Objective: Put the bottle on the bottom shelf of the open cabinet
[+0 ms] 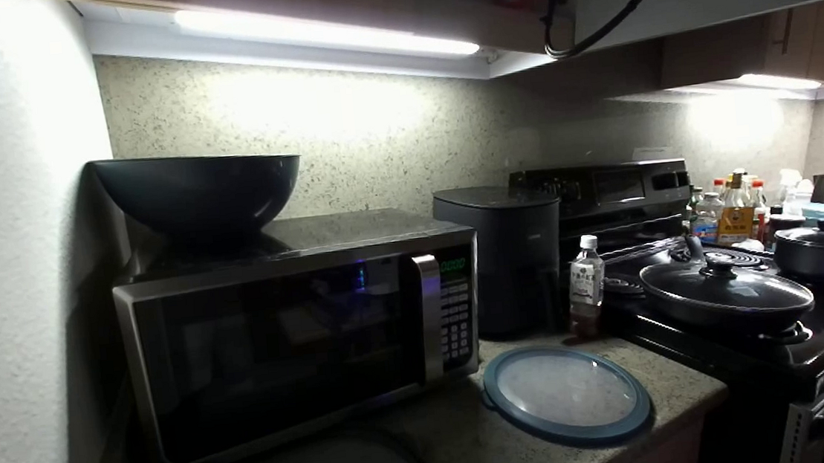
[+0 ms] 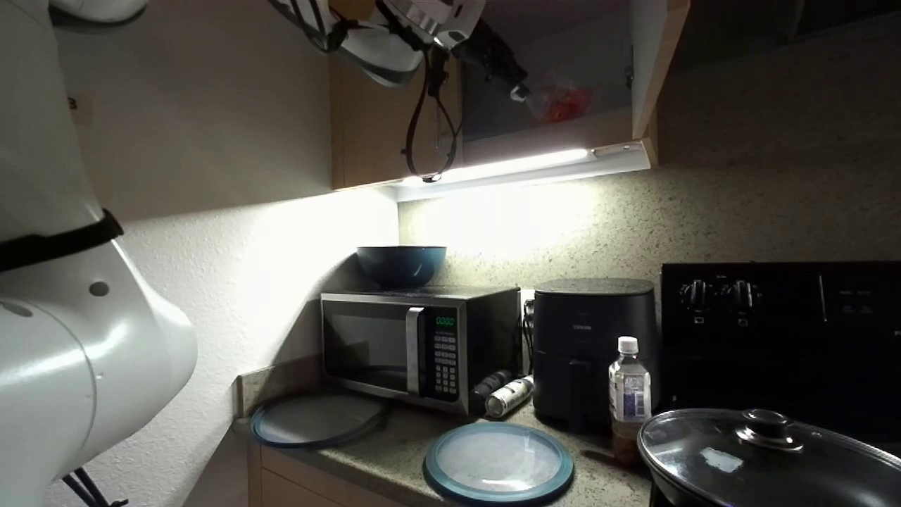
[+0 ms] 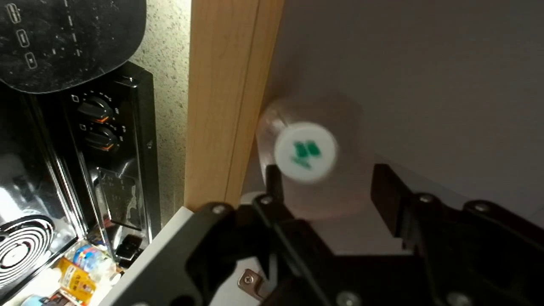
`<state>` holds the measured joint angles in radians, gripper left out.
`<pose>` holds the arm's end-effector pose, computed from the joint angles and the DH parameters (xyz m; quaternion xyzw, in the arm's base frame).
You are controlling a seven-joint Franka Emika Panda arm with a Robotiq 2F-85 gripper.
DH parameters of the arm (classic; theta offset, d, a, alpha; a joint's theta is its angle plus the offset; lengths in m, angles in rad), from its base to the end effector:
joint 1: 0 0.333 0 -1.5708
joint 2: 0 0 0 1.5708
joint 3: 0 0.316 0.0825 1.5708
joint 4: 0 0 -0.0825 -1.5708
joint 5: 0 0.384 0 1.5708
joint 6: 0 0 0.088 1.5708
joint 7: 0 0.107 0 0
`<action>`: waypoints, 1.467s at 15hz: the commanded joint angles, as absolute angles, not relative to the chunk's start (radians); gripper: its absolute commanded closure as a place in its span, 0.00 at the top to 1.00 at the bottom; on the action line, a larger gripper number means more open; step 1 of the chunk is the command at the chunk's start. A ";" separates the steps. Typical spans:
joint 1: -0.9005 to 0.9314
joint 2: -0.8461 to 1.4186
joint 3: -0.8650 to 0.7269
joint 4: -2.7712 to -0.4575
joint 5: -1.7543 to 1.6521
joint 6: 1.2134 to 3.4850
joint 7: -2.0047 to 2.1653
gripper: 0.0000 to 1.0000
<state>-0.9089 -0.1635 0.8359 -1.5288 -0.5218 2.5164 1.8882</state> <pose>0.5532 0.0197 0.8202 -0.5558 0.6011 -0.5332 0.2131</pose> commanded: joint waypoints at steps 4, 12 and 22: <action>-0.533 -0.107 0.499 -1.509 -0.604 2.493 1.936 1.00; -0.213 -0.113 0.177 -1.499 -0.623 2.488 1.961 1.00; -0.173 -0.111 0.135 -1.504 -0.603 2.503 1.917 1.00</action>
